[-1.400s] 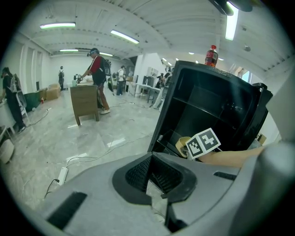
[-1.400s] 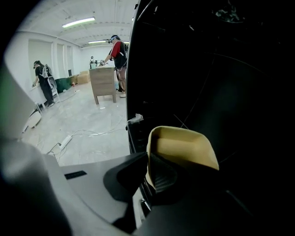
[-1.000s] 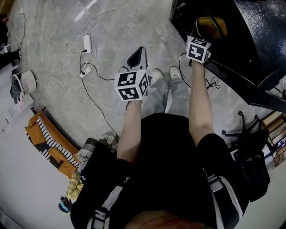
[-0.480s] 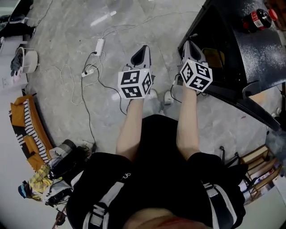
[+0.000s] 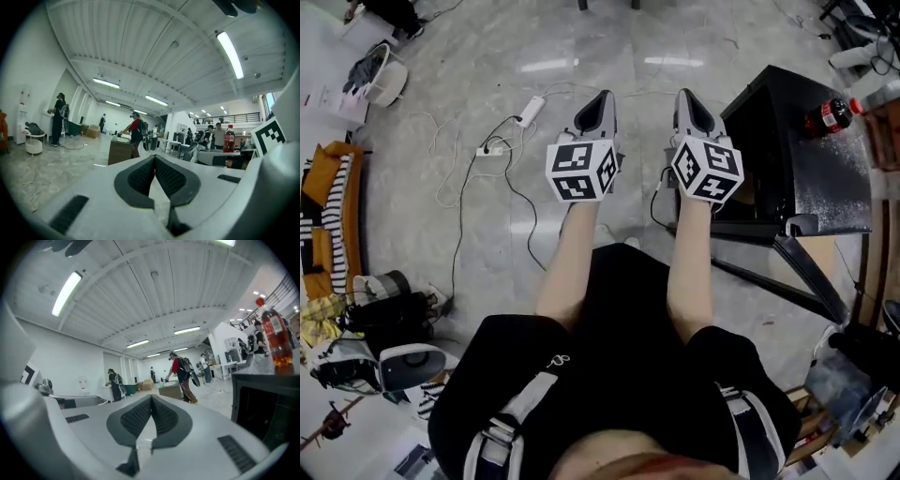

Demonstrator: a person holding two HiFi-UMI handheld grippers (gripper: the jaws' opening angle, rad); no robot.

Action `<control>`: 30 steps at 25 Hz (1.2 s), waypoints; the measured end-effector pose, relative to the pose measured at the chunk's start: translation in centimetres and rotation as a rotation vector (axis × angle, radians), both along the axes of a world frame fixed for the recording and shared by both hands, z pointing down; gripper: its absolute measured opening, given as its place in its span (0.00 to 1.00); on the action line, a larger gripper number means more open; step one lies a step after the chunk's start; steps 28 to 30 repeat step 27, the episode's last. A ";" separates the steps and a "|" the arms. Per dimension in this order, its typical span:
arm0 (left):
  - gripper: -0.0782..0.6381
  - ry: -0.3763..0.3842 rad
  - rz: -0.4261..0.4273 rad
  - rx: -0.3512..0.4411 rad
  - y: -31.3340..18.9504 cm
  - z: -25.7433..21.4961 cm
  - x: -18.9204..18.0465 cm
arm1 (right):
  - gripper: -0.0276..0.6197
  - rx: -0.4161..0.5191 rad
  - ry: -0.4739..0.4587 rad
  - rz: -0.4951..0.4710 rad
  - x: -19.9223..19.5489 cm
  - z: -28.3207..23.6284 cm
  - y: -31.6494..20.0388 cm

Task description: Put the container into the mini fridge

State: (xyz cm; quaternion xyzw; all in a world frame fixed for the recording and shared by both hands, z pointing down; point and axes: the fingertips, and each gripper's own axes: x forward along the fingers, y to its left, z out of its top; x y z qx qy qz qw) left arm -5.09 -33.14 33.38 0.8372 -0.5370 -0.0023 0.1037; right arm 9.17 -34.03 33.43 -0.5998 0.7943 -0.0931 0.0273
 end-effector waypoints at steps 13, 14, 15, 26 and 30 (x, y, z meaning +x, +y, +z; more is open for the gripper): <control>0.12 0.016 -0.088 0.115 2.5 -4.8 -2.1 | 0.06 0.128 0.077 -0.131 -3.5 -5.6 1.8; 0.12 0.015 -0.083 0.118 2.6 -4.9 -1.8 | 0.06 0.130 0.078 -0.129 -3.3 -5.7 1.9; 0.12 0.014 -0.077 0.119 2.6 -4.9 -1.5 | 0.06 0.131 0.079 -0.126 -3.1 -5.7 2.0; 0.12 0.001 -0.034 0.120 2.1 -4.9 1.8 | 0.06 0.134 0.090 -0.095 0.1 -5.9 1.7; 0.12 0.000 -0.032 0.120 2.0 -4.9 2.1 | 0.06 0.133 0.091 -0.094 0.4 -5.9 1.6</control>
